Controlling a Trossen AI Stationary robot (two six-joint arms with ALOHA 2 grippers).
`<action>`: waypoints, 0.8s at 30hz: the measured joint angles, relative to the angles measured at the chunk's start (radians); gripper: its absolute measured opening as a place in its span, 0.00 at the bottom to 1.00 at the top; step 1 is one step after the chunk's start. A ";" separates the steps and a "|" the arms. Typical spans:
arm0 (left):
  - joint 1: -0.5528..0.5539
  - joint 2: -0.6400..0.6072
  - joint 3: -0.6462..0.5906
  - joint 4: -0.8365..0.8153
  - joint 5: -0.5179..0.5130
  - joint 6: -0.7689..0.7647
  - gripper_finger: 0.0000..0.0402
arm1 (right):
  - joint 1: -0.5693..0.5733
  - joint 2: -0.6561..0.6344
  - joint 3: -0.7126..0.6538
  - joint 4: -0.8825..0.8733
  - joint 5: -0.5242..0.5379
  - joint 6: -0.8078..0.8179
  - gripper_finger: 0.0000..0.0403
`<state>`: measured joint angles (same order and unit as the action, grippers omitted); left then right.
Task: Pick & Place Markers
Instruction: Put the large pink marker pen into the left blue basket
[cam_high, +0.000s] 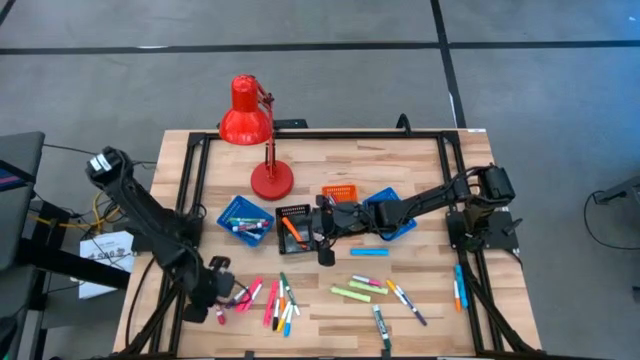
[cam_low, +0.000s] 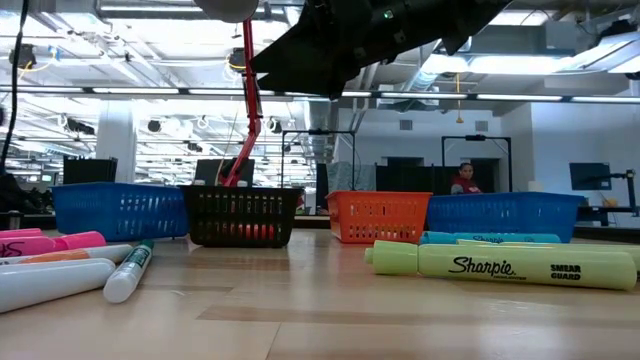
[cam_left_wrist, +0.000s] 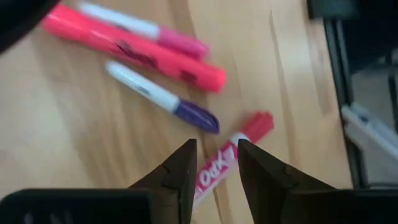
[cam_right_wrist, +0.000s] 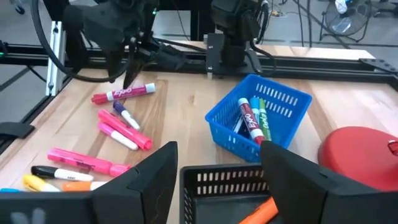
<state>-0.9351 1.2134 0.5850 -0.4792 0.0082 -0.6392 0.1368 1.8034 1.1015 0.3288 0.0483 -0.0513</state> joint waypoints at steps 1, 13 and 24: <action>-0.019 0.017 0.001 0.001 0.000 0.001 0.28 | 0.000 0.000 0.000 0.000 0.000 0.000 0.54; -0.100 0.107 0.003 -0.006 -0.015 0.076 0.31 | 0.000 0.000 0.000 0.008 0.003 0.000 0.54; -0.097 0.202 -0.026 0.016 -0.076 0.083 0.20 | 0.003 0.000 0.000 0.016 0.003 0.000 0.54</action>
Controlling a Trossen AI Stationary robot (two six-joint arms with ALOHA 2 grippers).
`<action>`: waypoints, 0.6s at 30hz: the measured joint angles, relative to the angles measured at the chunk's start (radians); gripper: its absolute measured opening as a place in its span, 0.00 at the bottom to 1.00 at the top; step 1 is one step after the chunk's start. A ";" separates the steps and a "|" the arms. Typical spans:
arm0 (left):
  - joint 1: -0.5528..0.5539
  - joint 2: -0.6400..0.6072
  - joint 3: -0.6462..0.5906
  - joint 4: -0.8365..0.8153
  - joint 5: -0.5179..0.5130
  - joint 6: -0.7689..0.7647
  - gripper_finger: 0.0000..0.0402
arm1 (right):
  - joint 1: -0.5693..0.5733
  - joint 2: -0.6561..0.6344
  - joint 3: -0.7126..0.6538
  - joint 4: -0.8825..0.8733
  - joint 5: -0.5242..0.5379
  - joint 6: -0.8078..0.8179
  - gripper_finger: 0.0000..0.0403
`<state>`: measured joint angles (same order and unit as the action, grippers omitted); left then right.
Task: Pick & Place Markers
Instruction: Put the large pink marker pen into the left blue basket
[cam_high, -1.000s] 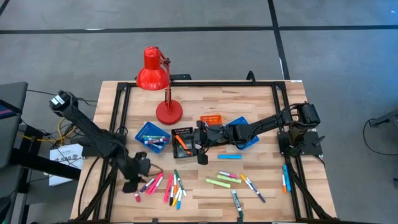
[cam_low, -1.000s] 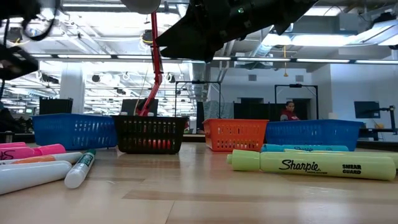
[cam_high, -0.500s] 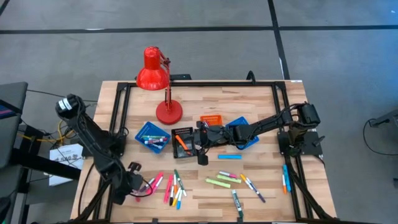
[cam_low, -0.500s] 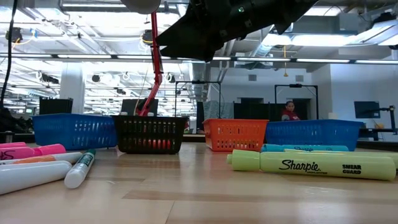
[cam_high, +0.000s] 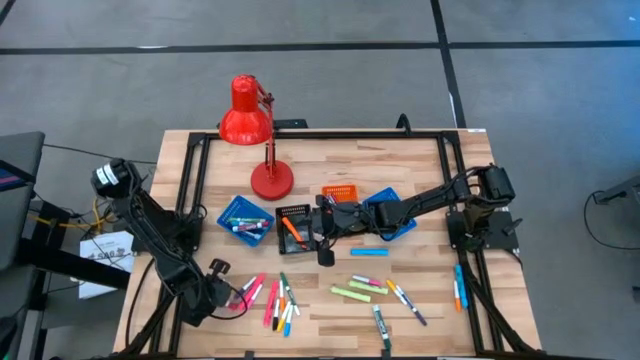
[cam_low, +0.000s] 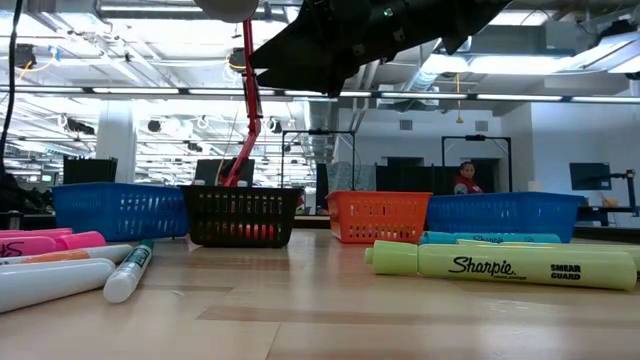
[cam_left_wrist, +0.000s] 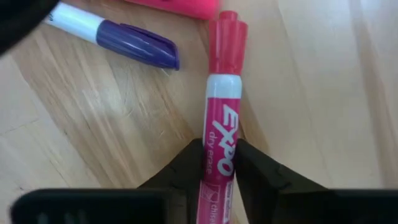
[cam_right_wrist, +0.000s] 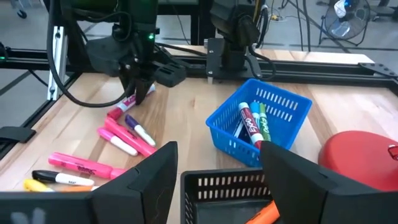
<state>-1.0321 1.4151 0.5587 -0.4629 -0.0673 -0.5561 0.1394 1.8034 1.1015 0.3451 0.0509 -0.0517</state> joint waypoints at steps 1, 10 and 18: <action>0.000 -0.003 0.000 0.001 0.000 0.000 0.18 | 0.000 0.000 0.000 0.000 0.000 0.000 0.54; 0.014 -0.177 0.056 0.052 -0.224 0.094 0.17 | 0.000 0.000 0.000 0.000 -0.001 0.000 0.54; 0.229 -0.386 0.039 0.018 -0.587 0.434 0.19 | 0.000 0.000 0.000 0.010 -0.002 0.000 0.54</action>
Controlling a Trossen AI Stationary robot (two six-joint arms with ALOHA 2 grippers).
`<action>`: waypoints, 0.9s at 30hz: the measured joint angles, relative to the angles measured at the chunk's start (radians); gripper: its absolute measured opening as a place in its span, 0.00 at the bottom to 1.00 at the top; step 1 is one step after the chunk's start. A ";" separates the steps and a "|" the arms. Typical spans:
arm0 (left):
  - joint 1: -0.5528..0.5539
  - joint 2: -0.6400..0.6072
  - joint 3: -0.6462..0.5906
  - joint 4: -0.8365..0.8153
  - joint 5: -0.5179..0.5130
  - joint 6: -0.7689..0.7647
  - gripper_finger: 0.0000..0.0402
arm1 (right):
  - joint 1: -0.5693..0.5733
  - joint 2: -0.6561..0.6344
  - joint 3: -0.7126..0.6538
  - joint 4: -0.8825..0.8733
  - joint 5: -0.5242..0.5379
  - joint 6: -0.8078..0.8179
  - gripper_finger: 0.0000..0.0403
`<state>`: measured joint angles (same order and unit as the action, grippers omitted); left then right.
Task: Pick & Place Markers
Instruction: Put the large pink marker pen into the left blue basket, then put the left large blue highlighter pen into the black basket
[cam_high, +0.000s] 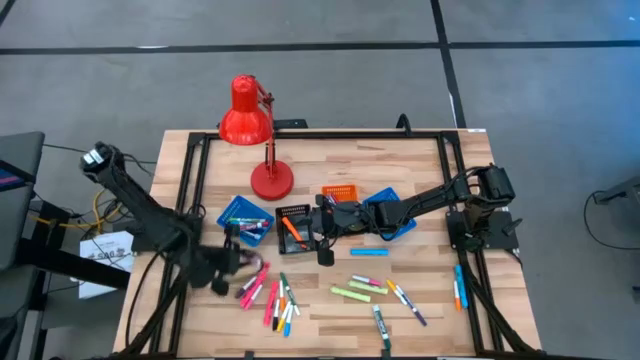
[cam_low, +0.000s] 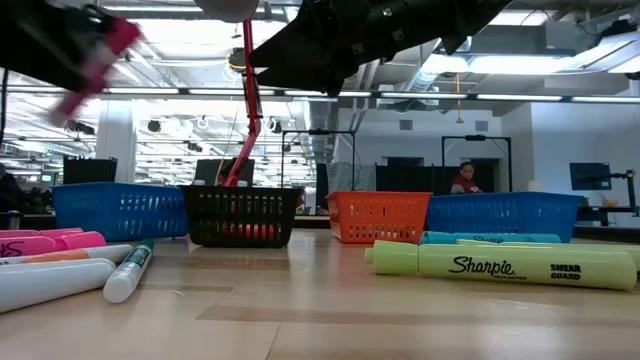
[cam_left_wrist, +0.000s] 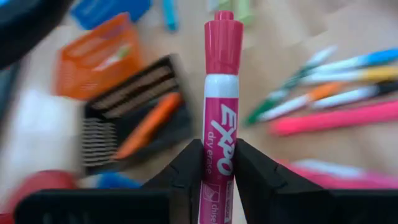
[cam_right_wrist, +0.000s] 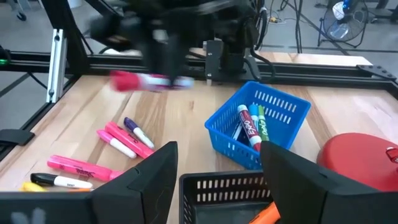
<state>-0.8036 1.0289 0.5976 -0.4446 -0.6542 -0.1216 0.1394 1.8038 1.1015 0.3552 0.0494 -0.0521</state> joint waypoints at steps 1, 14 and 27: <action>0.046 -0.018 -0.011 0.006 -0.001 0.056 0.19 | 0.000 0.000 0.000 0.003 0.000 0.000 0.54; 0.480 -0.037 -0.208 0.032 0.184 0.172 0.20 | 0.000 0.000 0.000 0.020 -0.001 0.000 0.54; 0.584 -0.037 -0.207 0.031 0.212 0.174 0.35 | -0.004 0.000 0.000 0.020 -0.001 0.000 0.54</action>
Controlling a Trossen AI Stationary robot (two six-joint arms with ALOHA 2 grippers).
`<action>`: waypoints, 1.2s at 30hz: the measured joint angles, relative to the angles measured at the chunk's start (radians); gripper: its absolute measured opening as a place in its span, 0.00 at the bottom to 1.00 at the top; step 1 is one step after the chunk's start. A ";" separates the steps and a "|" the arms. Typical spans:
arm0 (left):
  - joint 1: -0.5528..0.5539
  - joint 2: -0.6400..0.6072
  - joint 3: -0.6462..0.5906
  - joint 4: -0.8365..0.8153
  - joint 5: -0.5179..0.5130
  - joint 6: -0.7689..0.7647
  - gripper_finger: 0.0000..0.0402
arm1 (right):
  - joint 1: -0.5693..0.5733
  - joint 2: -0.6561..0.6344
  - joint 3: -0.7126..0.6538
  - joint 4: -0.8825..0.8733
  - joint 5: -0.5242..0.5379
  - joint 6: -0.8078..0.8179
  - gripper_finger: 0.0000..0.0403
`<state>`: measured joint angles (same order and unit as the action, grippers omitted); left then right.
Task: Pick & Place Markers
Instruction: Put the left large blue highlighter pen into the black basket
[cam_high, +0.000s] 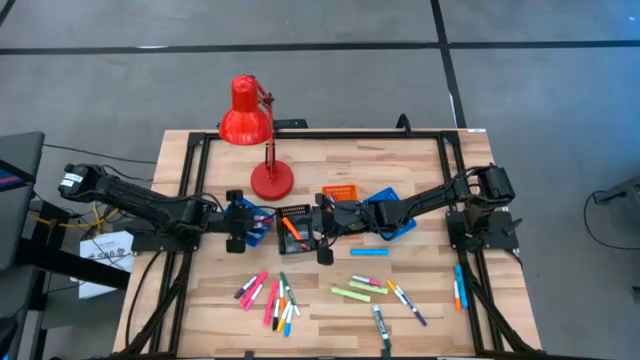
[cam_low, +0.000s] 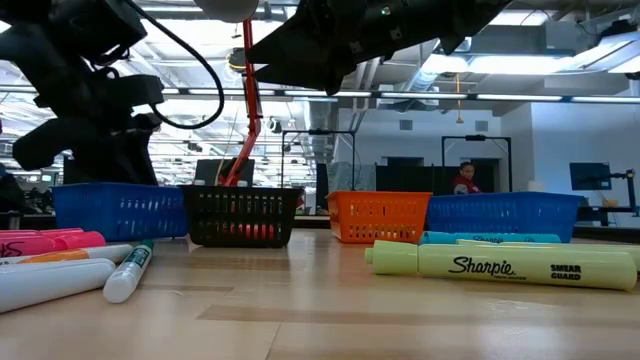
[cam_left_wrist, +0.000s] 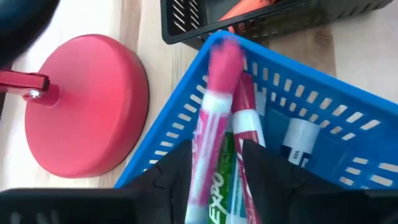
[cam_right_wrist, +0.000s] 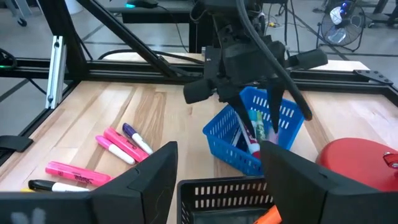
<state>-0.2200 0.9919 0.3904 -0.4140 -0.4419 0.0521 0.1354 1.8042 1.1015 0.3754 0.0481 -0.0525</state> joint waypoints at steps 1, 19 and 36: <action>-0.001 -0.001 0.001 0.000 0.000 0.000 0.36 | 0.000 0.000 0.000 0.000 0.000 0.000 0.54; -0.227 0.037 0.147 0.104 0.285 -0.395 0.32 | 0.013 0.000 0.000 -0.089 0.000 0.001 0.54; -0.462 0.368 0.145 0.391 0.110 -0.650 0.32 | 0.126 0.000 -0.001 -0.172 -0.023 0.156 0.54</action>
<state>-0.6820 1.3598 0.5358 -0.0227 -0.3320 -0.5974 0.2616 1.8042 1.1007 0.2035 0.0254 0.1031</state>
